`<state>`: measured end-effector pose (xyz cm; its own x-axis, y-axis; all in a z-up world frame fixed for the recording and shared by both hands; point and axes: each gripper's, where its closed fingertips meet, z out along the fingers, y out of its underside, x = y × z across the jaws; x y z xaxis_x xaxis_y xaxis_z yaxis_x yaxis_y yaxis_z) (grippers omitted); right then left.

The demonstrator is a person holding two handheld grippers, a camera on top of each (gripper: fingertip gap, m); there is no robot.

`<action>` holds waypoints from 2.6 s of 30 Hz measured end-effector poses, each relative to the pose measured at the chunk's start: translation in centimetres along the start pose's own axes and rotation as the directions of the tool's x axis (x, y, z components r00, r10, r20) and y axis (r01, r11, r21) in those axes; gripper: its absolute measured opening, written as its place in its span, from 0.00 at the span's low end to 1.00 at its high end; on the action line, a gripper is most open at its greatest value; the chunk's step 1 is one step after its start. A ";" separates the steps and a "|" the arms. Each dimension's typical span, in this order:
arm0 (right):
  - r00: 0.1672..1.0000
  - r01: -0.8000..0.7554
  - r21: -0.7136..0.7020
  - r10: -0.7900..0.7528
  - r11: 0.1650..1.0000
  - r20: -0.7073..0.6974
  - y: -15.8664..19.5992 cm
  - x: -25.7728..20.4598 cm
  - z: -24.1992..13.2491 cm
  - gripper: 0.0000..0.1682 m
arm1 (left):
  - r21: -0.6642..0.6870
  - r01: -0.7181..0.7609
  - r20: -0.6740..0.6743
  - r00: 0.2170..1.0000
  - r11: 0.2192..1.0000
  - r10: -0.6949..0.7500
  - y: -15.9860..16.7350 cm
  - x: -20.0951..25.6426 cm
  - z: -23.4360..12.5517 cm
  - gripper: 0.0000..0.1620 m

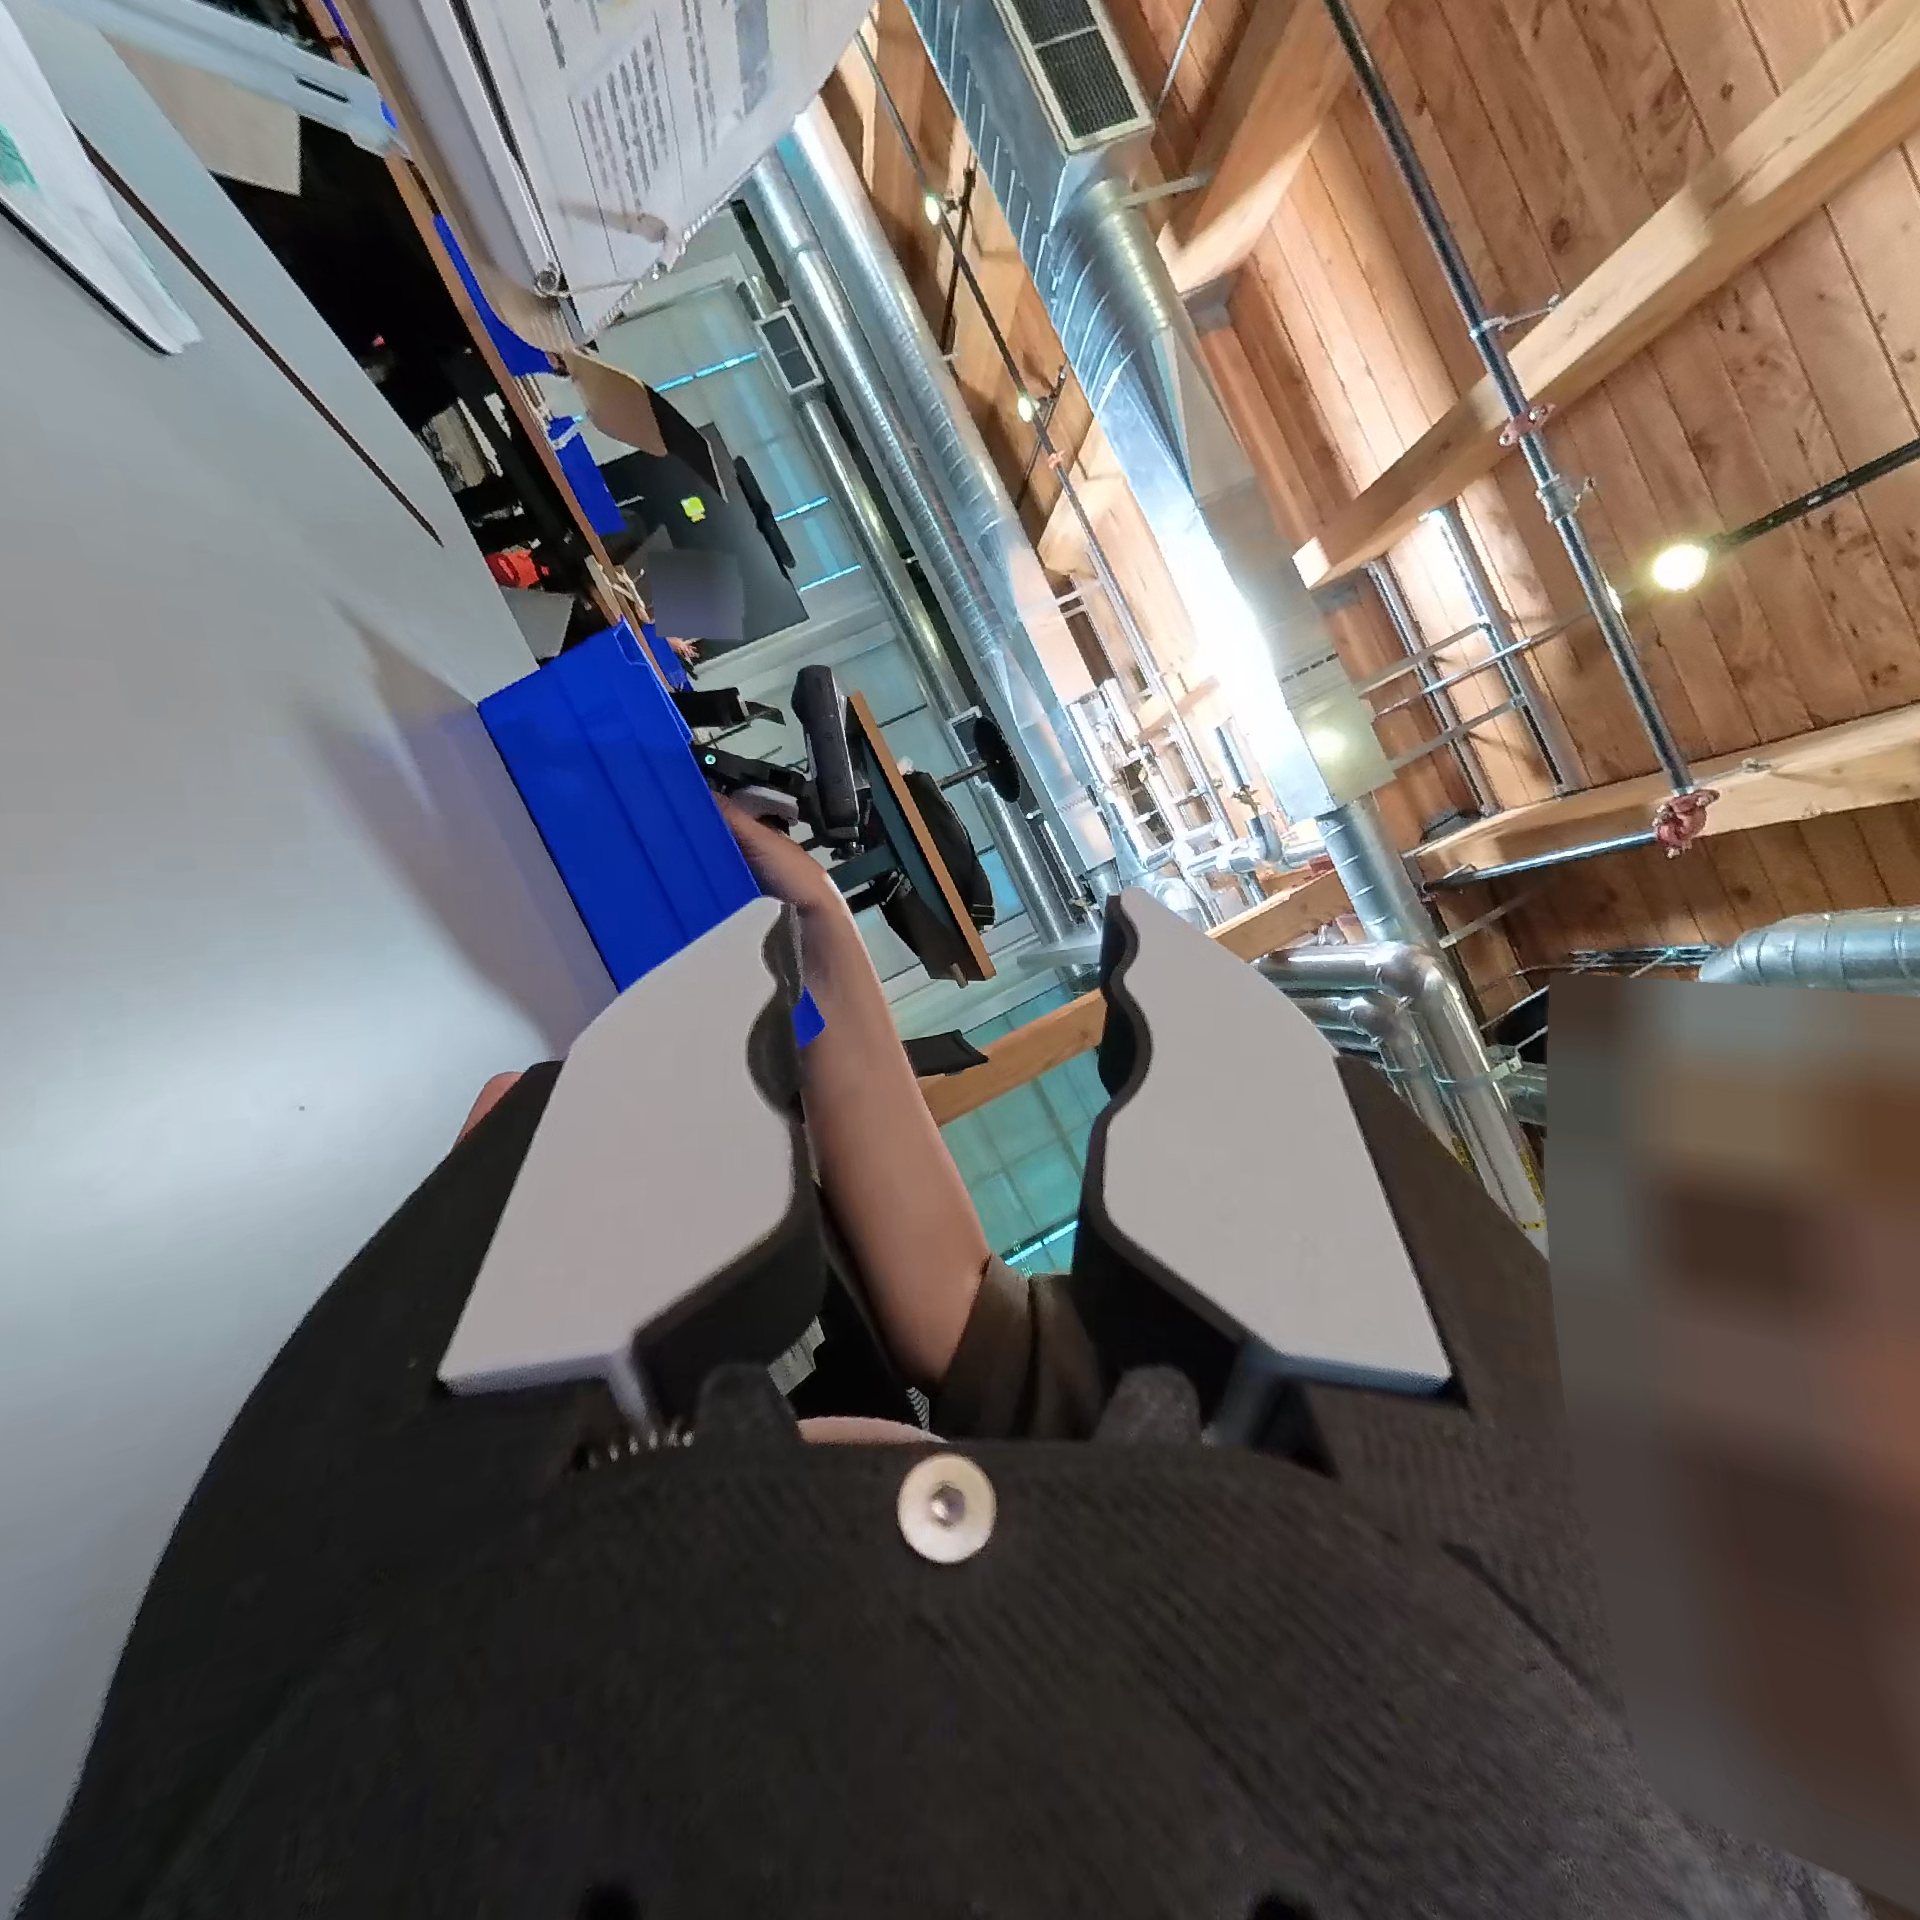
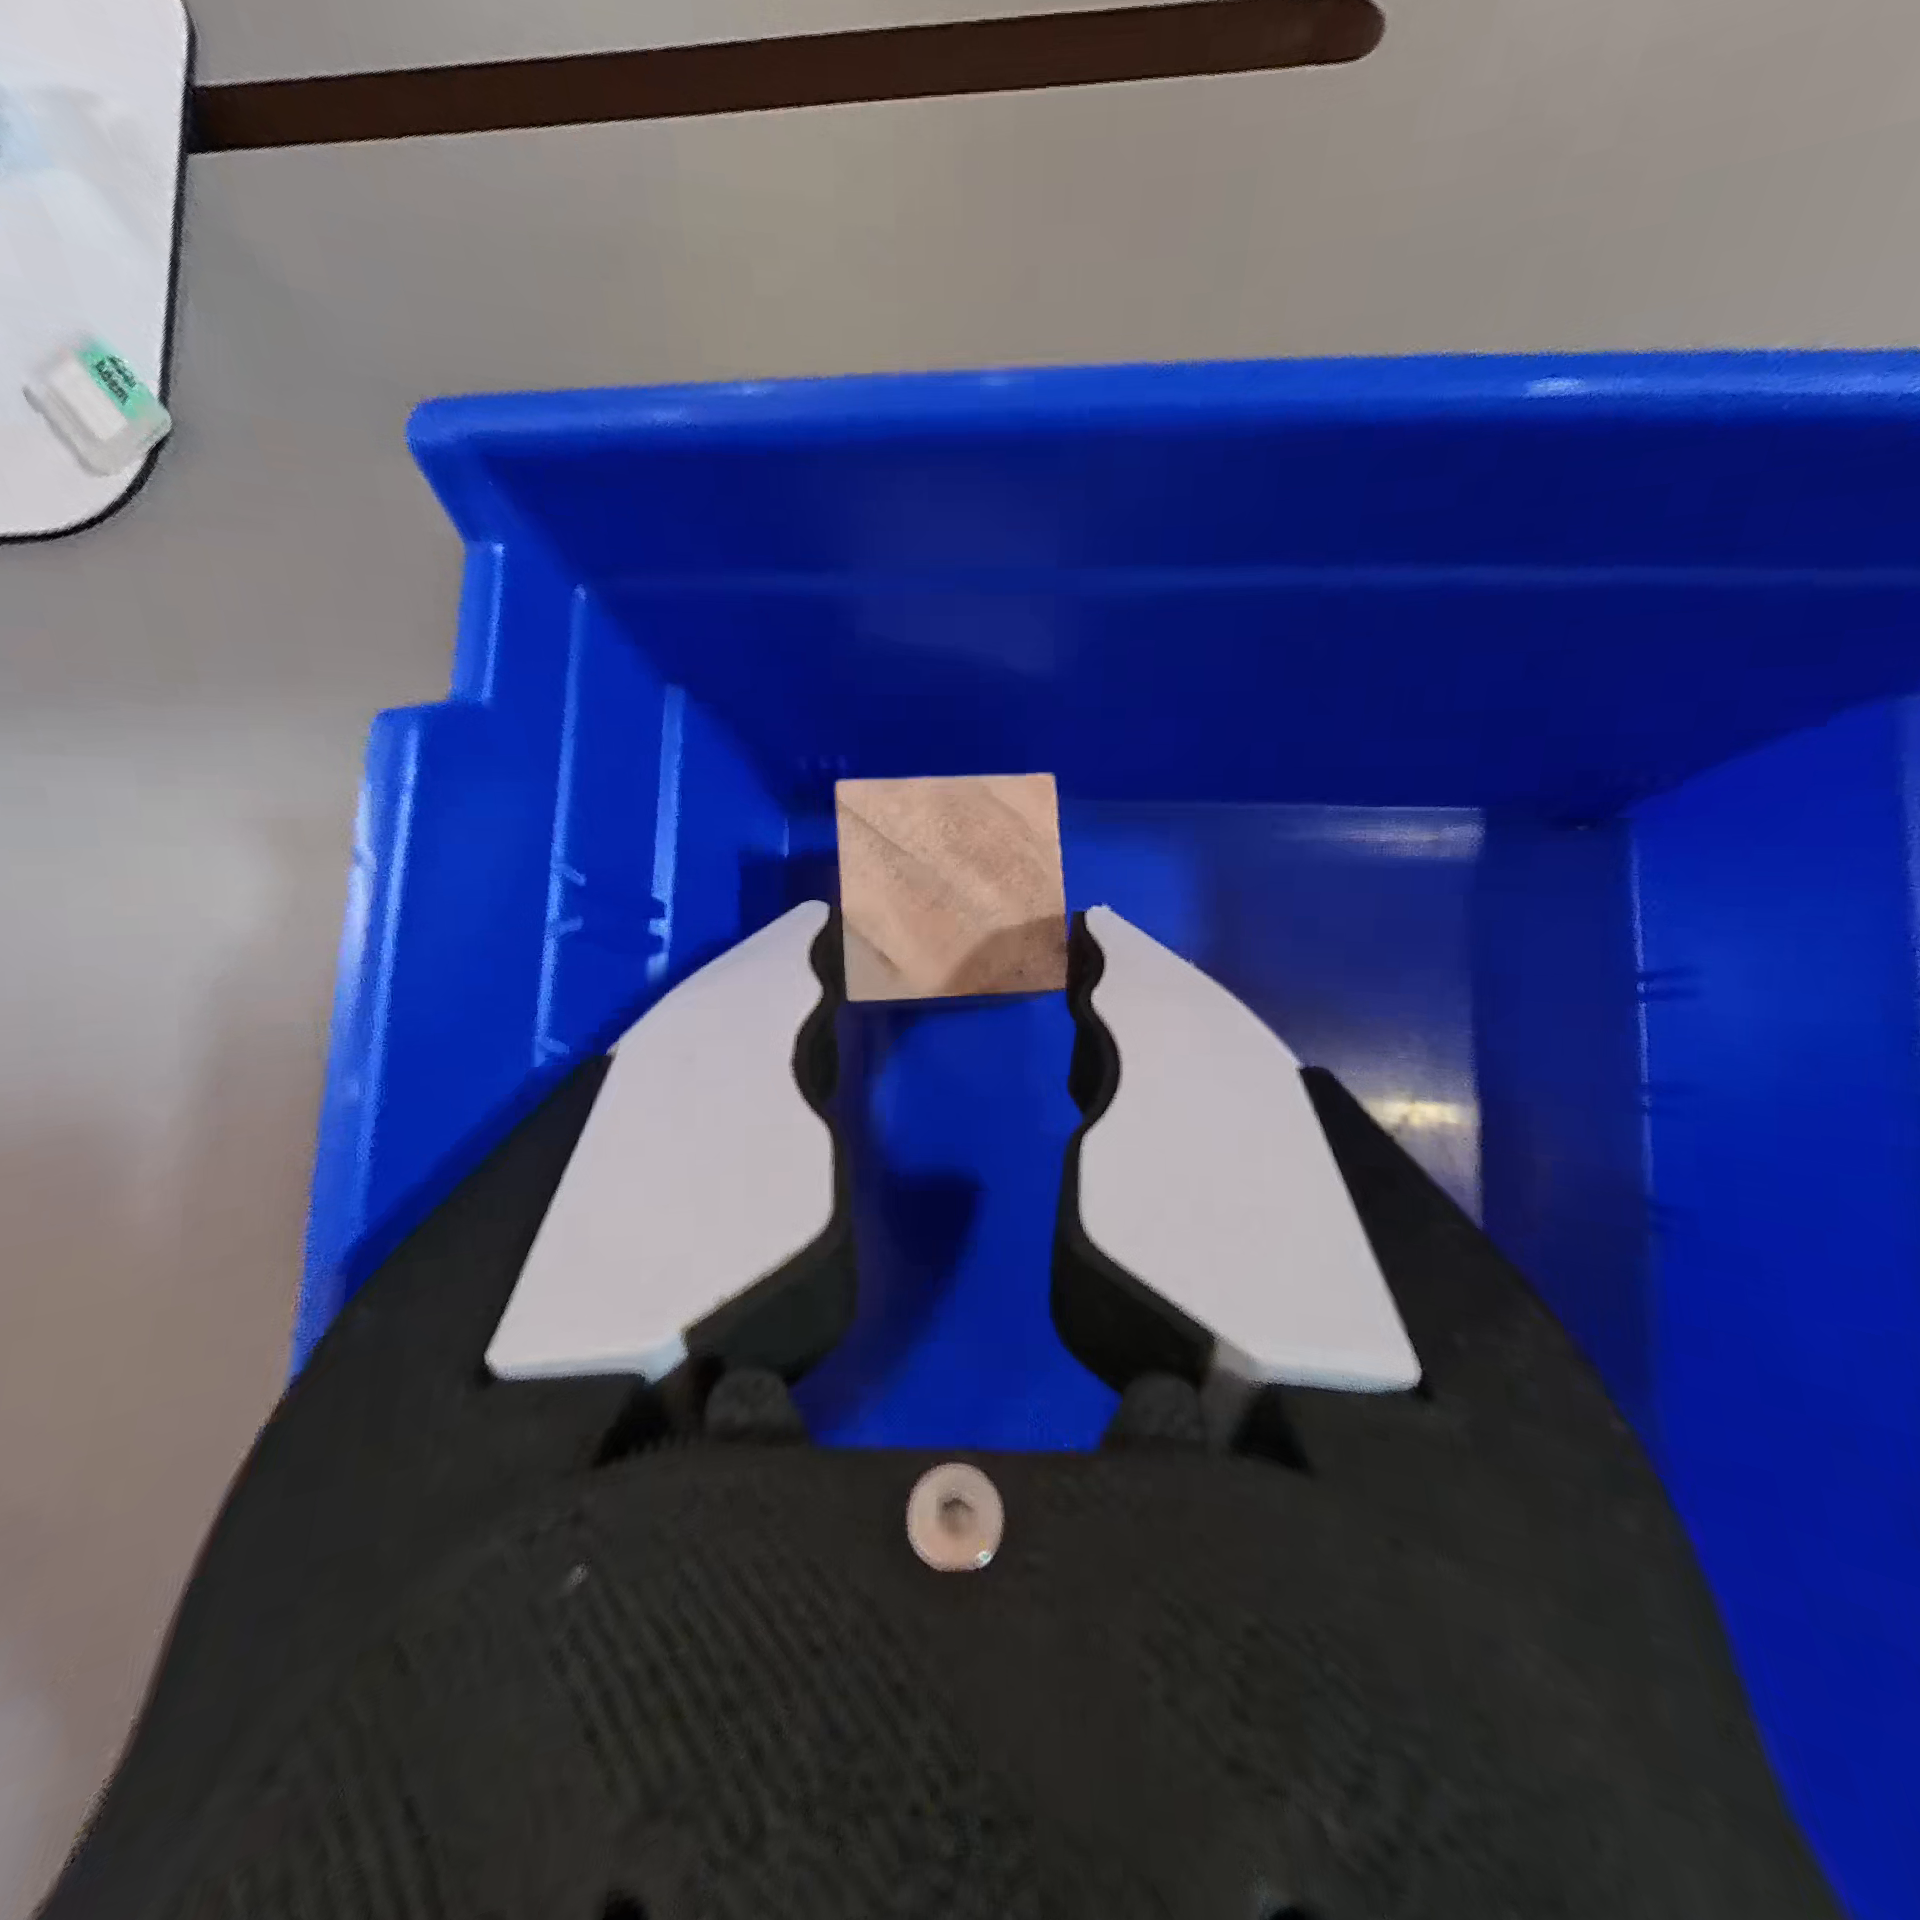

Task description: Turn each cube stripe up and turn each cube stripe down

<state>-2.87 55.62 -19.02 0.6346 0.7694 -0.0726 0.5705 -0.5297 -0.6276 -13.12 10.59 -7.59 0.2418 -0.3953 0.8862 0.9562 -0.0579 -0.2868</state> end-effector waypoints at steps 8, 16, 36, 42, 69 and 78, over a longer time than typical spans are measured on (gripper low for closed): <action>0.996 -0.042 0.068 0.037 0.997 0.077 -1.9 0.1 -2.9 0.34 | 0.011 0.008 0.014 1.000 1.000 -0.009 -0.4 -0.5 -0.2 0.34; 0.988 -0.142 0.235 0.123 0.961 0.097 -3.0 3.1 -5.3 0.23 | -0.033 0.004 0.020 1.000 0.999 -0.004 0.1 -1.0 1.0 0.34; 0.883 0.045 0.768 -0.384 0.639 0.268 -2.6 -19.9 -19.9 0.17 | -0.210 -0.338 -0.298 0.916 0.917 0.269 -3.1 7.3 4.7 0.42; 0.796 0.146 0.686 -0.497 0.712 0.347 4.9 -25.8 -16.7 0.21 | 0.123 -0.598 0.124 0.801 0.792 0.585 -19.2 12.5 -3.1 0.37; 0.843 0.171 0.597 -0.430 0.784 0.324 8.5 -22.4 -14.4 0.19 | -0.570 -0.327 0.816 -0.118 0.754 0.566 -26.6 -9.5 -18.9 0.30; 0.812 0.273 0.651 -0.533 0.708 0.239 8.2 -24.6 -15.4 0.19 | 0.050 -0.565 0.303 0.794 0.824 0.527 -22.5 9.9 -4.0 0.29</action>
<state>-5.74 26.84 -10.42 0.0862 0.9922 0.0900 0.2384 0.0672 -0.9689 -32.89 4.35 6.18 0.7455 -0.0665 0.6632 0.6591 0.2210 -0.7188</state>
